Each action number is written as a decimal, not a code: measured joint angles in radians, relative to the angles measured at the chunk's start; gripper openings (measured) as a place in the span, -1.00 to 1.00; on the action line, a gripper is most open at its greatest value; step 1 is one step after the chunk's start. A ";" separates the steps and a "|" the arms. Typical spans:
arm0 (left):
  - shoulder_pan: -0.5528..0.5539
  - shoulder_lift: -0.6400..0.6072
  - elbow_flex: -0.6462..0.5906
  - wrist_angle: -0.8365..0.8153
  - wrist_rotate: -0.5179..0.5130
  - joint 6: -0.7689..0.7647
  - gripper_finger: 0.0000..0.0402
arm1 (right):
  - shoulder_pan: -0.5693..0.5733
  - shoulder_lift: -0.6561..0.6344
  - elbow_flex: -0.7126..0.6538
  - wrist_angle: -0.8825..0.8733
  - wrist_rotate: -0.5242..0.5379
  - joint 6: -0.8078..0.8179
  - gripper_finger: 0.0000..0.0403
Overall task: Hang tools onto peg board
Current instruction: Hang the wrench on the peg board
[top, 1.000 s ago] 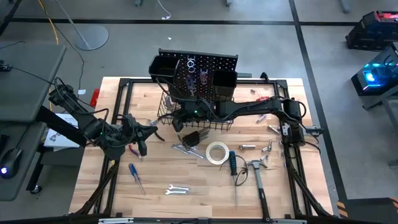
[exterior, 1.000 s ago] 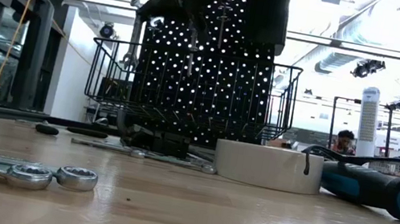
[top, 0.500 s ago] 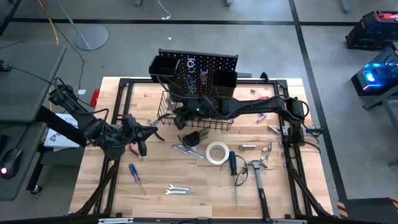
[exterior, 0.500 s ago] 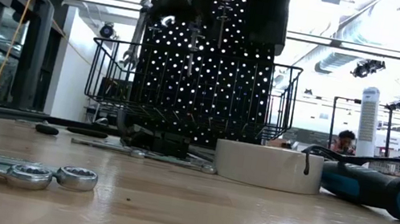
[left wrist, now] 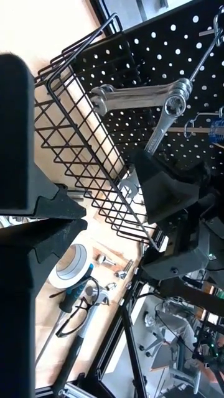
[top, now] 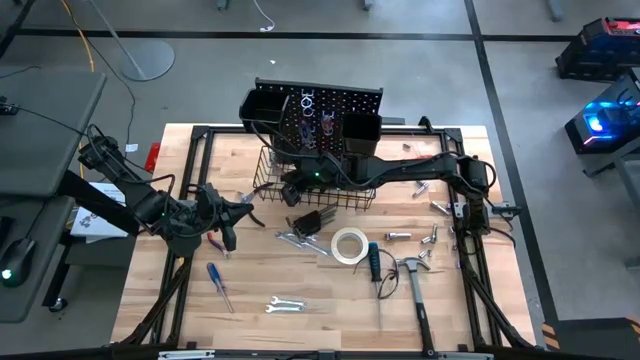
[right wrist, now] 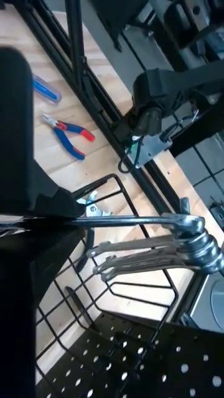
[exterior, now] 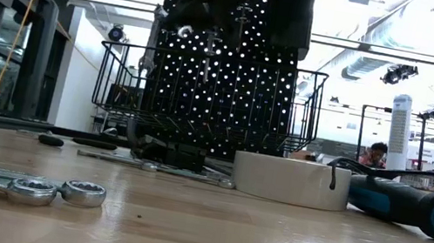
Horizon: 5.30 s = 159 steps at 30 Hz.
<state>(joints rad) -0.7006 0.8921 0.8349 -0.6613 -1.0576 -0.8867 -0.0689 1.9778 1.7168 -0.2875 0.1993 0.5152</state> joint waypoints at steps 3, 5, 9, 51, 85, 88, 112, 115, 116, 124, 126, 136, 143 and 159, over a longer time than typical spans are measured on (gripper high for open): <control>0.000 0.000 0.000 0.000 0.000 0.000 -1.00 | 0.000 0.000 0.000 -0.014 0.013 0.004 -0.75; 0.000 0.000 0.000 0.000 0.000 0.000 -1.00 | 0.000 0.000 0.000 -0.033 0.033 -0.002 -0.61; 0.000 0.000 0.000 0.000 0.011 0.015 -1.00 | 0.004 -0.008 0.005 -0.105 0.049 -0.037 -0.28; 0.456 0.627 -0.130 0.590 0.898 0.746 -1.00 | 0.737 -0.024 0.041 -1.115 0.159 0.921 -0.94; 0.520 0.645 -0.151 0.354 0.846 0.788 -1.00 | 0.828 -0.024 -0.095 -0.923 0.138 1.258 -1.00; 0.504 0.653 -0.150 0.363 0.844 0.739 -1.00 | 0.828 -0.024 -0.095 -0.929 0.140 1.257 -1.00; 0.221 0.809 -0.163 0.770 0.840 0.296 -1.00 | 0.776 -0.023 -0.095 -0.886 0.141 1.120 -1.00; 0.224 0.794 -0.113 0.703 0.808 0.324 -1.00 | 0.753 -0.023 -0.095 -0.862 0.141 1.057 -1.00; 0.228 0.780 -0.101 0.697 0.801 0.339 -1.00 | 0.746 -0.023 -0.095 -0.854 0.141 1.037 -1.00; 0.209 0.662 -0.086 0.557 0.789 0.424 -1.00 | 0.713 -0.023 -0.095 -0.820 0.133 0.918 -1.00; 0.188 0.663 -0.102 0.565 0.790 0.428 -1.00 | 0.705 -0.023 -0.095 -0.810 0.130 0.896 -1.00; 0.169 0.672 -0.220 0.754 0.821 0.349 -1.00 | 0.677 -0.023 -0.095 -0.779 0.124 0.862 -1.00; 0.171 0.681 -0.217 0.794 0.841 0.388 -1.00 | 0.671 -0.023 -0.095 -0.776 0.115 0.850 -1.00; 0.169 0.738 -0.217 0.844 0.867 0.326 -1.00 | 0.664 -0.023 -0.095 -0.767 0.089 0.845 -1.00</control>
<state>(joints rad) -0.5315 1.6299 0.6180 0.1827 -0.1905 -0.5609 0.5949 1.9545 1.6218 -1.0542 0.2878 1.3602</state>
